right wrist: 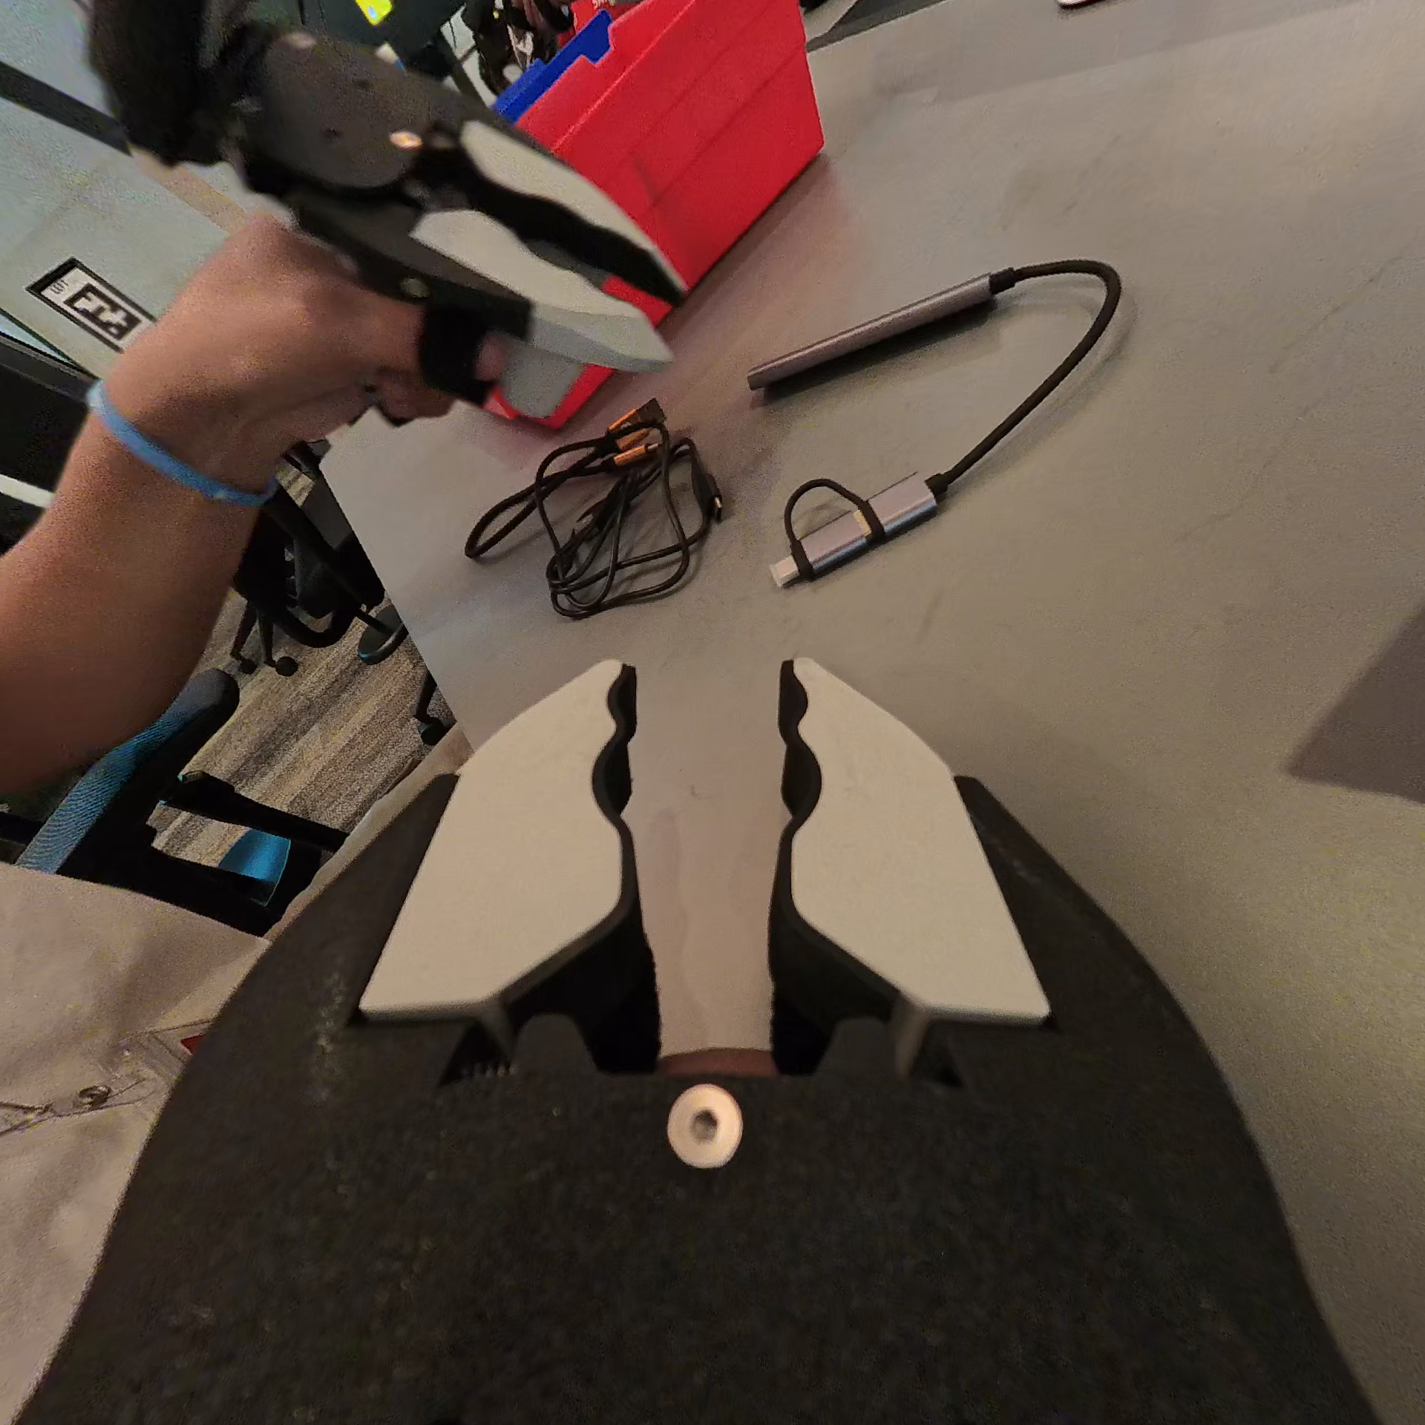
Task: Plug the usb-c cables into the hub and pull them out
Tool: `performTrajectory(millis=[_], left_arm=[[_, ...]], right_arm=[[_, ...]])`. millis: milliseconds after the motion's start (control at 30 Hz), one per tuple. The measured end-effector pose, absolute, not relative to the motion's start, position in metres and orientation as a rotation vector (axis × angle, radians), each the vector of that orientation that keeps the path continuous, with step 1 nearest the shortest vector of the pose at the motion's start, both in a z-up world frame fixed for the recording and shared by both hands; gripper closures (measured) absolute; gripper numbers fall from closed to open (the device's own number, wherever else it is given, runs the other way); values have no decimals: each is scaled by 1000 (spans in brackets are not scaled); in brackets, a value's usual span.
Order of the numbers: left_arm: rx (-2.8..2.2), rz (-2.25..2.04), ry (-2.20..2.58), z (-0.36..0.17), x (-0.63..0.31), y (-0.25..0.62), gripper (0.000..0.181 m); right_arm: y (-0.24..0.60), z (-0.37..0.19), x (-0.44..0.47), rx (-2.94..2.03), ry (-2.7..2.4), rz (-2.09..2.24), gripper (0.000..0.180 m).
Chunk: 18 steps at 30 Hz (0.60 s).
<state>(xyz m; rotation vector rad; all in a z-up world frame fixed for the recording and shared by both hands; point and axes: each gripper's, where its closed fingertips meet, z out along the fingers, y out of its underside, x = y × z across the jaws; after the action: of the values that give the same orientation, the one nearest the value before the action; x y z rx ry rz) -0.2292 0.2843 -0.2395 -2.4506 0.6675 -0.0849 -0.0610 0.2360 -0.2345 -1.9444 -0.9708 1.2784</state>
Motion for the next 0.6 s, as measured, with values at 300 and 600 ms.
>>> performTrajectory(millis=[300,600], left_arm=[[-2579,161,784,-285,-242,323,161],[-2434,-864,474,-209,-208,291,173]], right_arm=[[233,-233,-57,-1932,-983,1257,145],[241,-226,-69,-1797,-1127,1101,143]])
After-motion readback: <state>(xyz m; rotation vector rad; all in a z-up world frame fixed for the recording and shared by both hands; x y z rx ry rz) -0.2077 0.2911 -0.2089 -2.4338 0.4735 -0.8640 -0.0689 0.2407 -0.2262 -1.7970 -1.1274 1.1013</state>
